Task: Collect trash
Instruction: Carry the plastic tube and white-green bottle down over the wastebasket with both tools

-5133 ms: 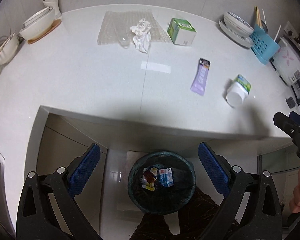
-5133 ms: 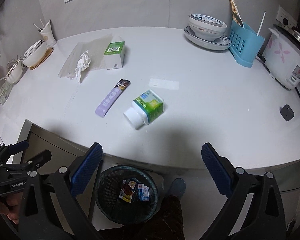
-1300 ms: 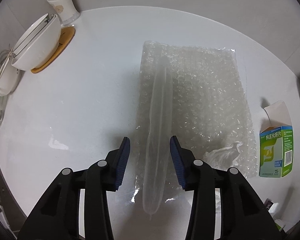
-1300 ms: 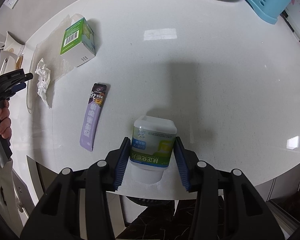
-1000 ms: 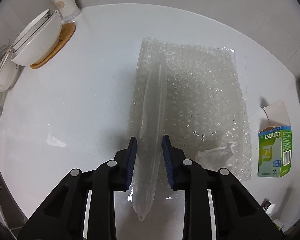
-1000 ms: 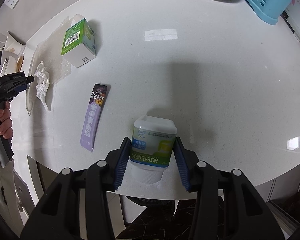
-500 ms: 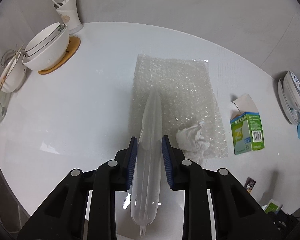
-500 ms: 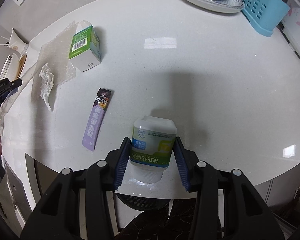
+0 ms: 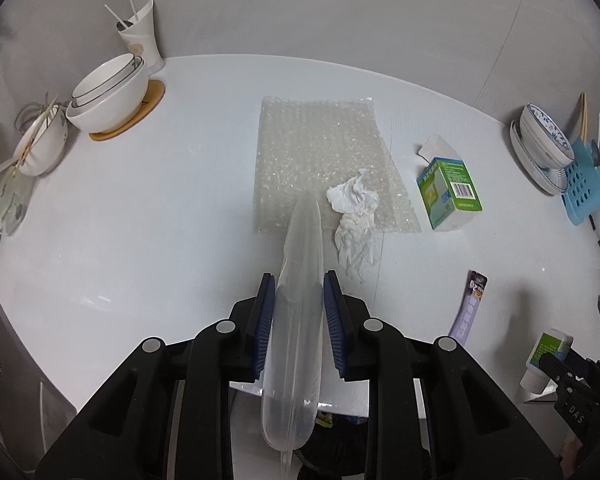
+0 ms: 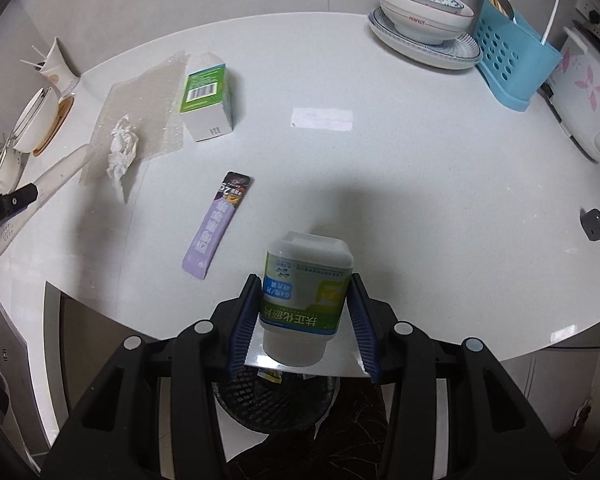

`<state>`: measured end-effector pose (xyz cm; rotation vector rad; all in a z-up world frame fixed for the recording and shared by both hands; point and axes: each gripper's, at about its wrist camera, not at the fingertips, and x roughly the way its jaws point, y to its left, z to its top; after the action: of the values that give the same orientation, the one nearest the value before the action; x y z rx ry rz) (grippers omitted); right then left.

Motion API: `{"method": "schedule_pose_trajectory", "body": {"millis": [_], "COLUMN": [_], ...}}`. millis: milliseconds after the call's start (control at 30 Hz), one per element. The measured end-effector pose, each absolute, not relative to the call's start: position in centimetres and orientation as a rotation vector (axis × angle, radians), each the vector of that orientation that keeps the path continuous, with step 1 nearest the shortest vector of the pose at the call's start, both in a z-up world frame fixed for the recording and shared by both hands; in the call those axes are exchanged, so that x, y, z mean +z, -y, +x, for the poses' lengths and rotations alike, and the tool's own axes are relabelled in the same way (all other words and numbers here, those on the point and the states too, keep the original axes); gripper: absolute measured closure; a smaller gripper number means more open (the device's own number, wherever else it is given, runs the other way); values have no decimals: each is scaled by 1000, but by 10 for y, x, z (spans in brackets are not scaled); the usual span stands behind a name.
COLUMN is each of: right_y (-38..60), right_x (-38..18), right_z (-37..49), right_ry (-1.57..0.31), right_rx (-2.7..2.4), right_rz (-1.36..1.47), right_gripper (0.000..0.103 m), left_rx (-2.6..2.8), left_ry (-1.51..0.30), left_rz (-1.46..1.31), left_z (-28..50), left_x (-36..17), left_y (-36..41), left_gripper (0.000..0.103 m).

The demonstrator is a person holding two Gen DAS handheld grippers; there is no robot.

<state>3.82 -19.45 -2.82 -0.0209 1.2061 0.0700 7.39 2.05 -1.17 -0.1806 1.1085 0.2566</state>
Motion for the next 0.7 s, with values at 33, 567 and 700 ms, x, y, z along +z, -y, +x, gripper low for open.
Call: {"method": "schedule_pose_trajectory", "body": {"millis": [33,567,700], "right_y": [192,171,166], "right_x": [-26,-1,2], "right_z": [35,-20,-34], "right_ry": [-1197,-1093,-1070], "right_rx": [73,145,163], "right_rz": [-25,-39,-56], "right_gripper": [61,61,61], "left_rx": [249,181,168], "left_ry": [-1108,-1106,-1114], "left_rz": [-182,-200,-205], "left_z": [67,-26,-45], "left_x": [-11,-14,-19], "left_y": [-19,12,18], "left_gripper": [79,79,79]}}
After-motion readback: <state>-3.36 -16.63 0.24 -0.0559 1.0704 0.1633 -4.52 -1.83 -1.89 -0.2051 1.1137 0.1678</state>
